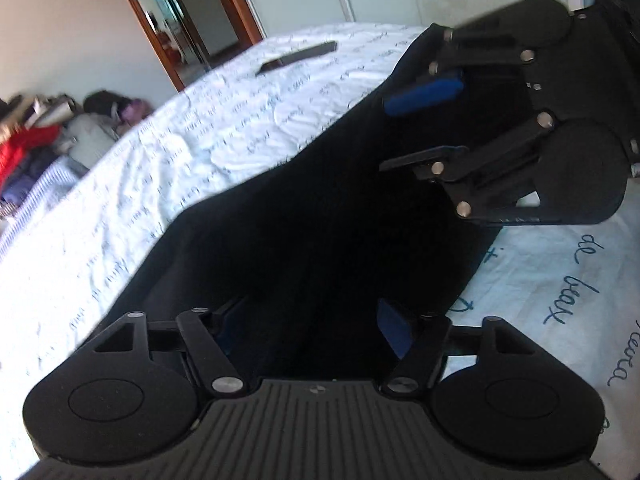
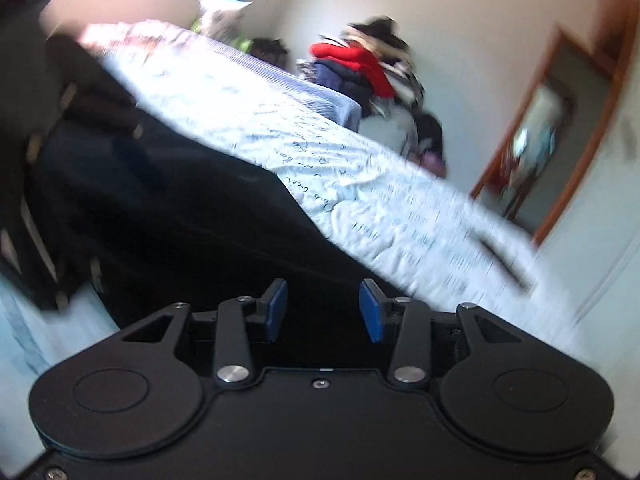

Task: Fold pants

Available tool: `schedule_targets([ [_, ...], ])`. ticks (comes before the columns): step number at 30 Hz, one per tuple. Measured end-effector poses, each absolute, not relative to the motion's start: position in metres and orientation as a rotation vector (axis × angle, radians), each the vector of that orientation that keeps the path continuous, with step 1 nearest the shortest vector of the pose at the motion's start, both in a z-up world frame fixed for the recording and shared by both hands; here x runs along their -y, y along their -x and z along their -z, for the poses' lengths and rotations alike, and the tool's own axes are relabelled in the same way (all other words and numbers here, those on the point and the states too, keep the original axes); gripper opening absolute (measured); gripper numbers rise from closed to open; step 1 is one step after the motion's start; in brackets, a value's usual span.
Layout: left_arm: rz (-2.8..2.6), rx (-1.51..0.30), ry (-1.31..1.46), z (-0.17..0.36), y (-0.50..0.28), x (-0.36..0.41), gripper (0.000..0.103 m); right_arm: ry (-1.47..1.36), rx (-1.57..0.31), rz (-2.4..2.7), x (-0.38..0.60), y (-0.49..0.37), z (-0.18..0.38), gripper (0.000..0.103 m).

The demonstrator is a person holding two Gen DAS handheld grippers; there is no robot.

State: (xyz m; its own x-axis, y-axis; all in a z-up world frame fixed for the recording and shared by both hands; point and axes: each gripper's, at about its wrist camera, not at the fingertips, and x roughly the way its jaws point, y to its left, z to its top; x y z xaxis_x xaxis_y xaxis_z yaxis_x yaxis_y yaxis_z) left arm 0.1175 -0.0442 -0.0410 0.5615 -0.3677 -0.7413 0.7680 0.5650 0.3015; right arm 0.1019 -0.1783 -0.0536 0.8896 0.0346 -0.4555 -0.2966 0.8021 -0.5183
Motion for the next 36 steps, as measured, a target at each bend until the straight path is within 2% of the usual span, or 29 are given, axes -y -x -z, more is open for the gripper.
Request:
schedule_targets([
  [1,0.740,-0.692,-0.655,0.042,-0.122,0.043,0.065,0.678,-0.440,-0.198,0.175,-0.102,0.054,0.048],
  [2,0.746,-0.711,-0.639,0.043,-0.128,0.043,0.052,0.712,-0.441,-0.214,0.174,-0.102,0.055,0.048],
  [3,0.743,-0.727,-0.629,0.044,-0.132,0.043,0.035,0.726,-0.444,-0.225,0.173,-0.102,0.055,0.048],
  [4,0.739,-0.733,-0.620,0.043,-0.135,0.043,0.029,0.723,-0.445,-0.230,0.173,-0.102,0.053,0.049],
  [5,0.733,-0.737,-0.604,0.042,-0.137,0.042,0.012,0.712,-0.442,-0.231,0.173,-0.101,0.051,0.049],
  [6,0.726,-0.734,-0.592,0.040,-0.136,0.041,0.002,0.698,-0.438,-0.229,0.173,-0.099,0.050,0.050],
  [12,0.790,-0.619,-0.667,0.040,-0.100,0.038,0.001,0.645,-0.444,-0.191,0.177,-0.078,0.046,0.057],
  [19,0.856,-0.616,-0.731,0.055,-0.079,0.030,0.002,0.606,-0.487,-0.122,0.198,-0.055,0.047,0.062],
  [20,0.852,-0.622,-0.733,0.055,-0.079,0.032,0.017,0.582,-0.490,-0.112,0.203,-0.053,0.046,0.062],
  [22,0.840,-0.672,-0.688,0.050,-0.086,0.034,0.023,0.521,-0.495,-0.083,0.213,-0.051,0.045,0.062],
  [24,0.864,-0.687,-0.600,0.034,-0.091,0.036,0.041,0.468,-0.506,-0.040,0.224,-0.052,0.047,0.062],
  [26,0.898,-0.651,-0.517,0.019,-0.095,0.041,0.053,0.424,-0.522,0.014,0.235,-0.054,0.050,0.062],
  [30,0.940,-0.588,-0.455,0.008,-0.102,0.074,0.055,0.313,-0.541,0.072,0.256,-0.055,0.054,0.062],
  [36,0.889,-0.554,-0.587,0.039,-0.118,0.149,0.055,0.264,-0.538,0.127,0.277,-0.041,0.056,0.067],
])
